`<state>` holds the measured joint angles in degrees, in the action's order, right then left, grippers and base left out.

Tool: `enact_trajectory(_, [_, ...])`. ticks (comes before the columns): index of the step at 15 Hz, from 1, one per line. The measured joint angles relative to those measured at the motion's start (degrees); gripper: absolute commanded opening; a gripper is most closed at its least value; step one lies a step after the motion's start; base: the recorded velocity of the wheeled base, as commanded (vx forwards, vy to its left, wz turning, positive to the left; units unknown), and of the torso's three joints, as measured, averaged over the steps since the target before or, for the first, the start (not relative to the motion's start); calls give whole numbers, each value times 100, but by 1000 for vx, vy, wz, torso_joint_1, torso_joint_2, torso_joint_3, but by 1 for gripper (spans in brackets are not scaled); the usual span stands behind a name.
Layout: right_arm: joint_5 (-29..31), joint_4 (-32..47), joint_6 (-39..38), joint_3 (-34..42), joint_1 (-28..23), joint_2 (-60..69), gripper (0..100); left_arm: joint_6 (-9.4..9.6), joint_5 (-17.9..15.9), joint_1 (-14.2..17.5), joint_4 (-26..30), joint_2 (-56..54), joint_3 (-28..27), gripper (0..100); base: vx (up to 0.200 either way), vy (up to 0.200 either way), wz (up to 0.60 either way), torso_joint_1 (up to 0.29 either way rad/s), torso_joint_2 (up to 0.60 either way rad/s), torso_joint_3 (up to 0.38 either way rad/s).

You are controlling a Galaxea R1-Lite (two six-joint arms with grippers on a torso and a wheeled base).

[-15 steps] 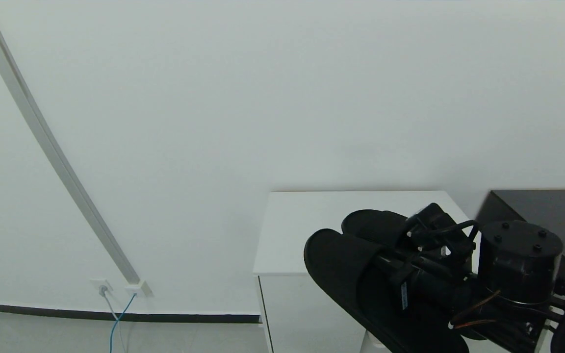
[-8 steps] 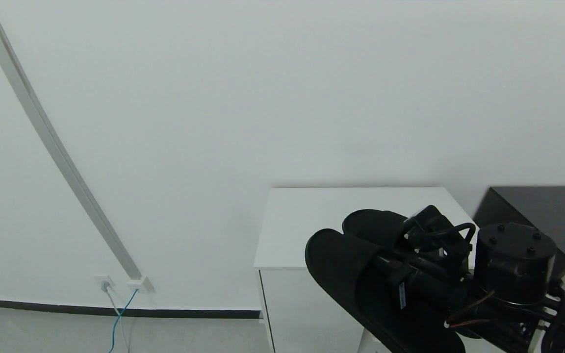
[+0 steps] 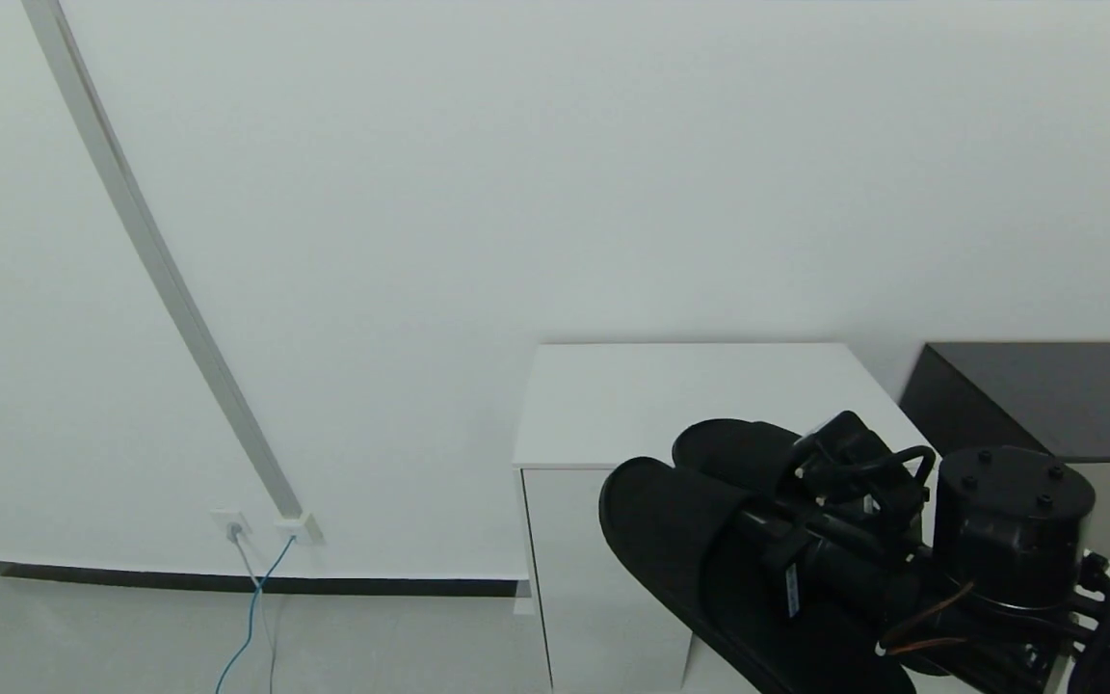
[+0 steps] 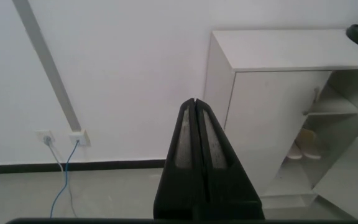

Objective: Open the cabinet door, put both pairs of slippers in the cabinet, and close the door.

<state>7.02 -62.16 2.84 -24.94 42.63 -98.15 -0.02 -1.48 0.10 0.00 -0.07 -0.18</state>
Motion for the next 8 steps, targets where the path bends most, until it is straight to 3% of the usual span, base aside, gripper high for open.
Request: enact_trajectory(8, [11, 2, -5, 20, 1, 29, 0, -5, 0, -5, 0, 0, 0, 0, 0, 0, 0, 0, 0, 0])
